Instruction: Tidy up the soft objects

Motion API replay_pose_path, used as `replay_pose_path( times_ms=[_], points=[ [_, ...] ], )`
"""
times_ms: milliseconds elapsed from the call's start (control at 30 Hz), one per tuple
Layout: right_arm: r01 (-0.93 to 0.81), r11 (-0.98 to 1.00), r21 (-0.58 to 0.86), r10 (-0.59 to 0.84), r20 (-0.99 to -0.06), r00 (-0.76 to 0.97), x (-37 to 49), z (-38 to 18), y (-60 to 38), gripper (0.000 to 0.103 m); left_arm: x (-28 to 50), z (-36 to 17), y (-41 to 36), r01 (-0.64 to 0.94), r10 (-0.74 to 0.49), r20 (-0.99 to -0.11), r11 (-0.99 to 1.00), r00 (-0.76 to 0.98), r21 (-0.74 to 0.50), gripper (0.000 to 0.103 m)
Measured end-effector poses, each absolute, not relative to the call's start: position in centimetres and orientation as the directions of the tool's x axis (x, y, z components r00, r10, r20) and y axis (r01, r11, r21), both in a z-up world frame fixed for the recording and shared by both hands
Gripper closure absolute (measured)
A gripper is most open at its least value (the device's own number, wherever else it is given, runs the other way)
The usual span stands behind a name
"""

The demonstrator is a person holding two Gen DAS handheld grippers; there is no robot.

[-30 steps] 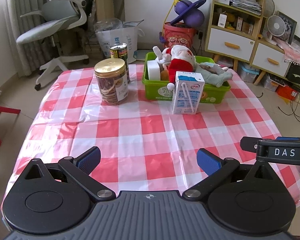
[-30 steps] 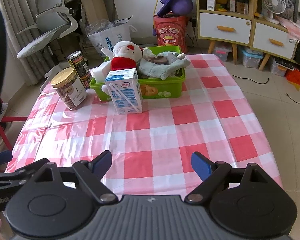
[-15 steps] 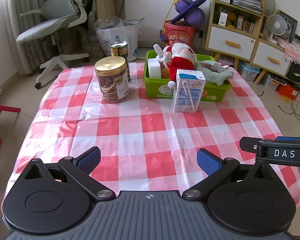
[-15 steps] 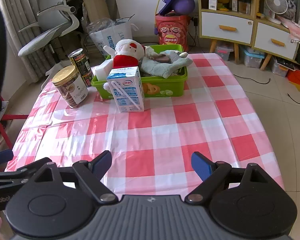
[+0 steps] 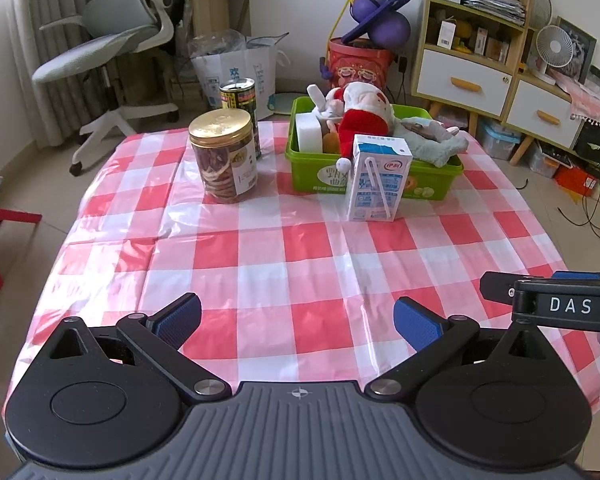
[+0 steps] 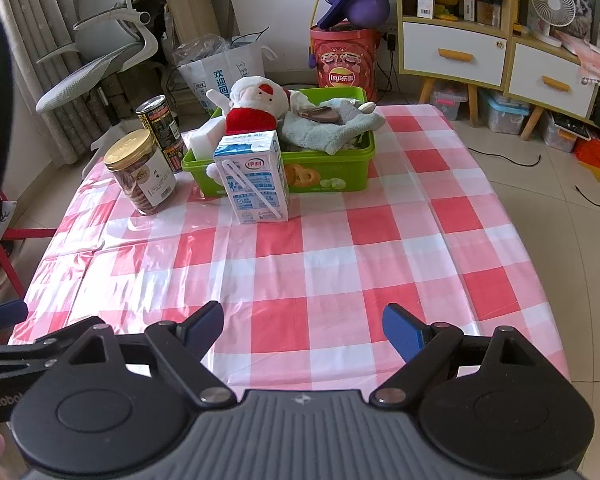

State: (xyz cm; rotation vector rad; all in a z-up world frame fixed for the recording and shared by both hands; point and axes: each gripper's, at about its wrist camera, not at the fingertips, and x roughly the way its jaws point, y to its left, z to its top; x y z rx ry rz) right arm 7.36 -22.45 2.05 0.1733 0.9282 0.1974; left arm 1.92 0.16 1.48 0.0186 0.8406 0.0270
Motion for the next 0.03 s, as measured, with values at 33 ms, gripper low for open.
replay_pose_path(
  times_ms=[33],
  points=[
    [-0.094,0.968,0.232,0.242,-0.775,0.584,7.36,2.04,-22.45,0.032,1.99,1.50,0.16,-0.015,0.029,-0.745,1.000,0.666,0.025,0.005]
  ],
)
